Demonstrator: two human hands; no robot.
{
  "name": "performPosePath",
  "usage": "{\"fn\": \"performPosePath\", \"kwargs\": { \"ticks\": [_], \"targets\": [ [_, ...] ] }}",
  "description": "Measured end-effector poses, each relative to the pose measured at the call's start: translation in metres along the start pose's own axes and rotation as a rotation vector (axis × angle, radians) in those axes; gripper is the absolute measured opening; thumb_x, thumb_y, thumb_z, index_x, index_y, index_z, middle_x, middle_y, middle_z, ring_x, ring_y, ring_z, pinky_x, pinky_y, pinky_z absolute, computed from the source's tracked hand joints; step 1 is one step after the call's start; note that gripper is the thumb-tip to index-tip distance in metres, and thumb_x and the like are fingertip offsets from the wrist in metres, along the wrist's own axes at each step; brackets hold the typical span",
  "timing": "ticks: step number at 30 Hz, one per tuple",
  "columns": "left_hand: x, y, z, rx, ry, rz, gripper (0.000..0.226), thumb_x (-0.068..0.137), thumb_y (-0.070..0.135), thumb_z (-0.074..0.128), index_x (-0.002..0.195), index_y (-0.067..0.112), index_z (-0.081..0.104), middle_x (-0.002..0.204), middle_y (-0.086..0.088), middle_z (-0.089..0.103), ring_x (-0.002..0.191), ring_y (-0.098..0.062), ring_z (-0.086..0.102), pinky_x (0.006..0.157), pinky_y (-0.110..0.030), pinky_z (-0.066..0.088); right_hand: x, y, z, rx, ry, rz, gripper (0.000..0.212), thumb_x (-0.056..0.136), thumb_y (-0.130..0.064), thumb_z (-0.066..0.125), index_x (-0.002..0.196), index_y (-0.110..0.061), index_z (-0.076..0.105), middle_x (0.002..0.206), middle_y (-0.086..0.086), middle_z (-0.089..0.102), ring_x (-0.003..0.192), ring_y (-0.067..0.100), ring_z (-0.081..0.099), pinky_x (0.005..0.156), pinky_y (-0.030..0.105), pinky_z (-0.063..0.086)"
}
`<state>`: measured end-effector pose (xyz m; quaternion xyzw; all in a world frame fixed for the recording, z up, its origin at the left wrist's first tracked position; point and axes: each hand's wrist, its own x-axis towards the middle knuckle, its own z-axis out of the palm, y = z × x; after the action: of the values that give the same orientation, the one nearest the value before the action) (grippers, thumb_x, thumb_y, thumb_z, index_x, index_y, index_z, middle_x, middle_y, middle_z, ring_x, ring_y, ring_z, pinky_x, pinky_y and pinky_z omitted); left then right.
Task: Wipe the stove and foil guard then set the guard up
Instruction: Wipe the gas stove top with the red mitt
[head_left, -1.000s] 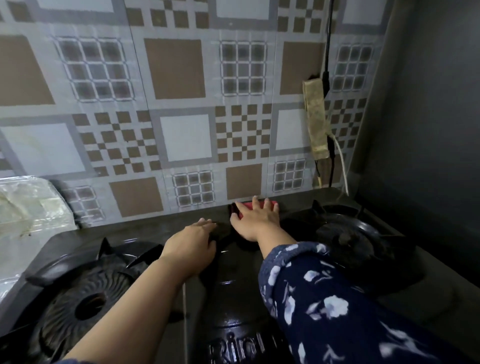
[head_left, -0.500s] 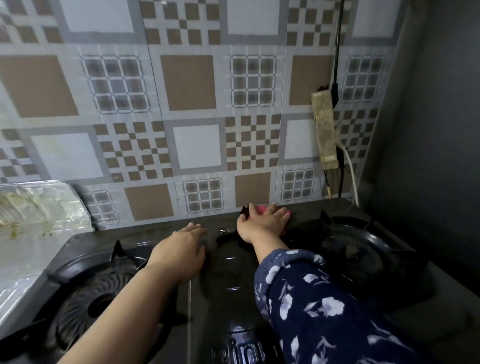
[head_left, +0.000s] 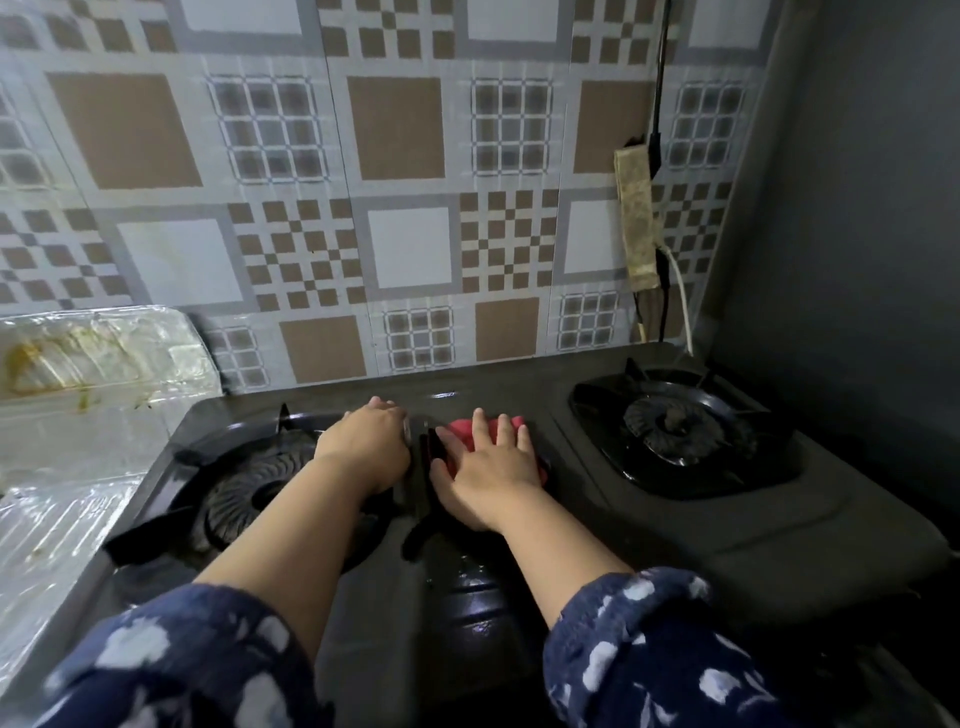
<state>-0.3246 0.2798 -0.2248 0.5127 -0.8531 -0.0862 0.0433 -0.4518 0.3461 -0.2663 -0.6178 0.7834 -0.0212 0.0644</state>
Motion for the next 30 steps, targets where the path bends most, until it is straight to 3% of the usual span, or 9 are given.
{"fn": "performPosePath", "kwargs": {
  "ticks": [3,6,9,12,17,22,27,30],
  "targets": [
    [-0.009,-0.009,-0.002,-0.024,-0.011,0.02,0.054,0.086,0.01,0.041,0.14,0.019,0.04,0.154,-0.004,0.031,0.142,-0.026,0.029,0.113,-0.044,0.03,-0.024,-0.014,0.003,0.027,0.025,-0.07,0.061,0.095,-0.054,0.021,0.151,-0.032,0.013,0.162,0.004,-0.008,0.147,0.036,-0.005,0.118,0.05,-0.008],
    [-0.012,-0.012,-0.002,-0.035,-0.007,0.055,0.058,0.088,0.011,0.04,0.145,0.019,0.034,0.157,-0.002,0.024,0.145,-0.021,0.021,0.116,-0.042,0.026,-0.037,-0.008,0.006,0.018,0.077,-0.216,0.055,0.095,-0.057,0.022,0.148,-0.042,0.02,0.162,-0.007,0.005,0.149,0.03,-0.003,0.118,0.048,-0.009],
    [-0.008,-0.013,-0.004,-0.019,0.009,0.06,0.053,0.089,0.013,0.04,0.142,0.02,0.038,0.155,-0.001,0.03,0.143,-0.018,0.027,0.113,-0.04,0.031,-0.029,0.0,0.001,-0.009,0.04,-0.28,0.051,0.095,-0.061,0.021,0.145,-0.051,0.018,0.161,-0.014,0.008,0.149,0.024,-0.002,0.118,0.05,-0.006],
    [-0.003,-0.011,-0.008,-0.006,0.037,0.035,0.044,0.091,0.018,0.041,0.134,0.02,0.048,0.145,-0.002,0.044,0.133,-0.023,0.043,0.106,-0.04,0.04,0.004,0.004,-0.005,0.003,0.009,-0.252,0.049,0.095,-0.061,0.021,0.144,-0.056,0.016,0.16,-0.017,0.005,0.149,0.021,-0.003,0.118,0.051,-0.005],
    [0.013,-0.013,-0.001,0.006,0.069,0.028,0.04,0.093,0.023,0.036,0.13,0.023,0.052,0.138,-0.002,0.053,0.125,-0.024,0.051,0.099,-0.041,0.045,0.076,0.007,-0.011,0.001,0.004,-0.238,0.051,0.095,-0.062,0.018,0.145,-0.054,0.014,0.161,-0.012,0.006,0.149,0.024,0.001,0.118,0.051,-0.003],
    [0.033,-0.02,-0.002,0.033,0.107,-0.007,0.036,0.095,0.027,0.036,0.125,0.022,0.056,0.136,-0.001,0.055,0.125,-0.023,0.051,0.097,-0.039,0.047,0.145,0.006,-0.015,0.009,-0.019,-0.183,0.052,0.094,-0.06,0.017,0.145,-0.054,0.012,0.161,-0.012,0.007,0.148,0.026,0.005,0.118,0.051,0.001],
    [0.039,-0.035,-0.005,0.024,0.135,-0.043,0.036,0.097,0.03,0.037,0.127,0.021,0.055,0.138,0.001,0.054,0.128,-0.018,0.048,0.1,-0.037,0.044,0.175,-0.014,-0.02,0.014,0.008,-0.184,0.053,0.094,-0.053,0.016,0.146,-0.047,0.022,0.158,-0.011,0.022,0.143,0.026,0.023,0.112,0.05,0.018],
    [0.03,-0.041,-0.006,0.023,0.137,-0.082,0.039,0.097,0.037,0.037,0.128,0.02,0.054,0.14,0.001,0.052,0.13,-0.018,0.046,0.101,-0.037,0.043,0.169,-0.021,-0.016,0.012,0.0,-0.236,0.052,0.095,-0.05,0.015,0.147,-0.048,0.019,0.159,-0.013,0.017,0.146,0.025,0.016,0.114,0.052,0.011]
  ]
}}
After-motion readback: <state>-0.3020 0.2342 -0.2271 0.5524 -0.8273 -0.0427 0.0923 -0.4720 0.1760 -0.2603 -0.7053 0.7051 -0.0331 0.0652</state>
